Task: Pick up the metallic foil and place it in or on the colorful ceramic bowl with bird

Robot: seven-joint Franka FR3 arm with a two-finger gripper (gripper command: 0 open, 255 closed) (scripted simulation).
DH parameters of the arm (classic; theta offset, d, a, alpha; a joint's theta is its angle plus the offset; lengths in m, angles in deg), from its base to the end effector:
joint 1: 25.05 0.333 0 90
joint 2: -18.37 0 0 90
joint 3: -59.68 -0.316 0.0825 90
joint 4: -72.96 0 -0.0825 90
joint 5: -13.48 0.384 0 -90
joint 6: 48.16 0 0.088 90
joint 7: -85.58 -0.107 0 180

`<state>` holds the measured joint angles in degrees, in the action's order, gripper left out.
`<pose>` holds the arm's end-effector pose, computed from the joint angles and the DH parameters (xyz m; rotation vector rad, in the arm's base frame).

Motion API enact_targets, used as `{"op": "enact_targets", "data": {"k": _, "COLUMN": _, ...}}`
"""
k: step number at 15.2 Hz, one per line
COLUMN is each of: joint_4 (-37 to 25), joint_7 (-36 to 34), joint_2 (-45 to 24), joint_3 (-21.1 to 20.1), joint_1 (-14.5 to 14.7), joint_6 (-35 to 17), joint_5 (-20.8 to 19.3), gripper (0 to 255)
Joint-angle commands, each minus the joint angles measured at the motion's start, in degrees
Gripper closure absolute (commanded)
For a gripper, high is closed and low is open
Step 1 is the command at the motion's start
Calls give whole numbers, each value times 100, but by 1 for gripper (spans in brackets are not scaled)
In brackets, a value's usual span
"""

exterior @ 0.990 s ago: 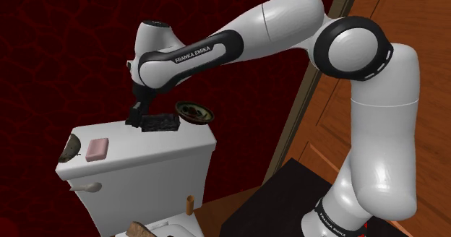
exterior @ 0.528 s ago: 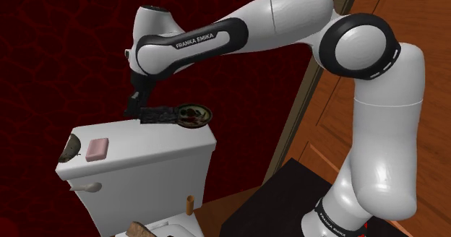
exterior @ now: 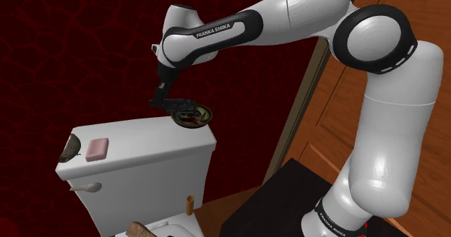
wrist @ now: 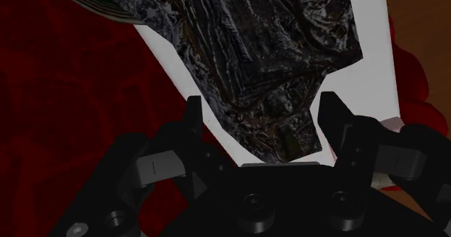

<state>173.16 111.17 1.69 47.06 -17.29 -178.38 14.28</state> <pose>0.6220 0.2185 0.4324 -2.8286 -1.1595 -0.3727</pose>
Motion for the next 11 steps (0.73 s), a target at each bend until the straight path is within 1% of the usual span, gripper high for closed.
{"op": "enact_targets", "data": {"k": 1, "joint_4": 146, "joint_7": 325, "joint_2": 124, "joint_3": 52, "joint_1": -209, "joint_6": -9, "joint_5": 129, "gripper": 255}}
{"op": "enact_targets", "data": {"k": 4, "joint_4": 282, "joint_7": 768, "joint_2": 263, "joint_3": 139, "joint_1": -488, "joint_6": 23, "joint_5": 298, "gripper": 255}}
{"op": "enact_targets", "data": {"k": 5, "joint_4": 335, "joint_7": 1043, "joint_2": 327, "joint_3": 202, "joint_1": -654, "joint_6": 57, "joint_5": 396, "gripper": 255}}
{"op": "enact_targets", "data": {"k": 11, "joint_4": 586, "joint_7": 1072, "joint_2": 162, "joint_3": 205, "joint_1": -645, "joint_6": -356, "joint_5": 390, "gripper": 255}}
